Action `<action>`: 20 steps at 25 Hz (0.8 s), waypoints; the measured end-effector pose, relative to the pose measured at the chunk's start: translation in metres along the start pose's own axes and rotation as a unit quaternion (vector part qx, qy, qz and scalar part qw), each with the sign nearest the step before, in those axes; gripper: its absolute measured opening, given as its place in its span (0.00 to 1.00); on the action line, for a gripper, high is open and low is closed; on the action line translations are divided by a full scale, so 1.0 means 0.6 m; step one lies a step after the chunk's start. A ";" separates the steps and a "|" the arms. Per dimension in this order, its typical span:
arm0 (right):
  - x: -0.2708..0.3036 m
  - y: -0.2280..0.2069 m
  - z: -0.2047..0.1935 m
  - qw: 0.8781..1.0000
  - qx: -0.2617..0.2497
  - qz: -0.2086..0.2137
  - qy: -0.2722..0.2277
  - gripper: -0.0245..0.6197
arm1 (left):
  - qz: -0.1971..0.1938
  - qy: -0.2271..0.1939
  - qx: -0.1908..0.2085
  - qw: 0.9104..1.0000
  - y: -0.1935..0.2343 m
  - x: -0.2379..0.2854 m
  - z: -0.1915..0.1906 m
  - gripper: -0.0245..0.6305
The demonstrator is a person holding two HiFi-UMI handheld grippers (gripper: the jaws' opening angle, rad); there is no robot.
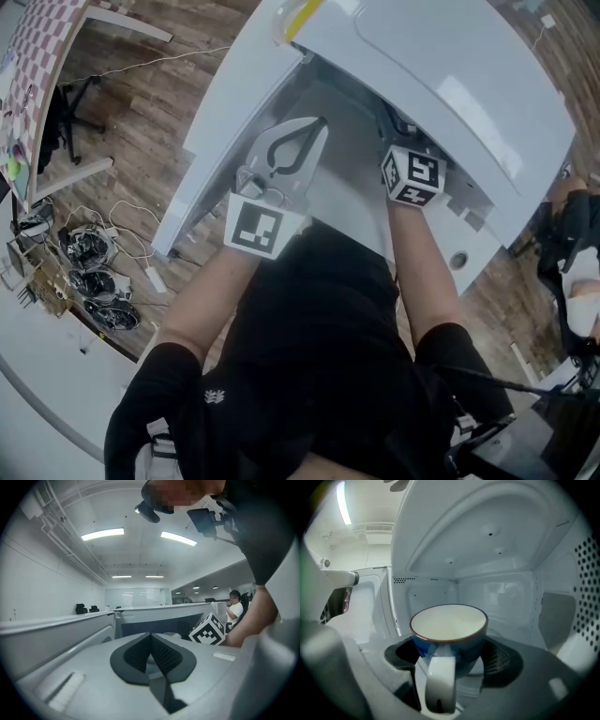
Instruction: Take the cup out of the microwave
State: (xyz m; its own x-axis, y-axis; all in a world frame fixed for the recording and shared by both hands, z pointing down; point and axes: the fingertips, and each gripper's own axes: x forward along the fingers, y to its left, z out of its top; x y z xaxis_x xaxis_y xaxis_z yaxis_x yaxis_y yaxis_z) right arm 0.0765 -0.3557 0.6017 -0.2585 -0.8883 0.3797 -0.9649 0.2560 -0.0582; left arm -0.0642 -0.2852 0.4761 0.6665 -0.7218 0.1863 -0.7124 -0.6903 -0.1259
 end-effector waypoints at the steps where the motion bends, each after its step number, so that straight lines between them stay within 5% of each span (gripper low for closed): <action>1: -0.001 0.002 0.002 1.000 0.000 0.002 0.000 0.64 | 0.001 0.000 0.000 1.000 0.001 -0.001 0.002 0.05; 20: -0.096 0.061 0.009 1.000 0.002 0.024 -0.014 0.64 | 0.034 -0.017 0.013 0.999 -0.016 -0.094 0.046 0.05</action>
State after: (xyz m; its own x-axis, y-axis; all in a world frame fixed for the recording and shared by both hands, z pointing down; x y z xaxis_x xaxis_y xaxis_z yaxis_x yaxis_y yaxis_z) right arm 0.0560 -0.2973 0.5729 -0.3065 -0.8850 0.3504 -0.9513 0.2979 -0.0798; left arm -0.0889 -0.2393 0.4398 0.6247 -0.7676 0.1431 -0.7503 -0.6409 -0.1623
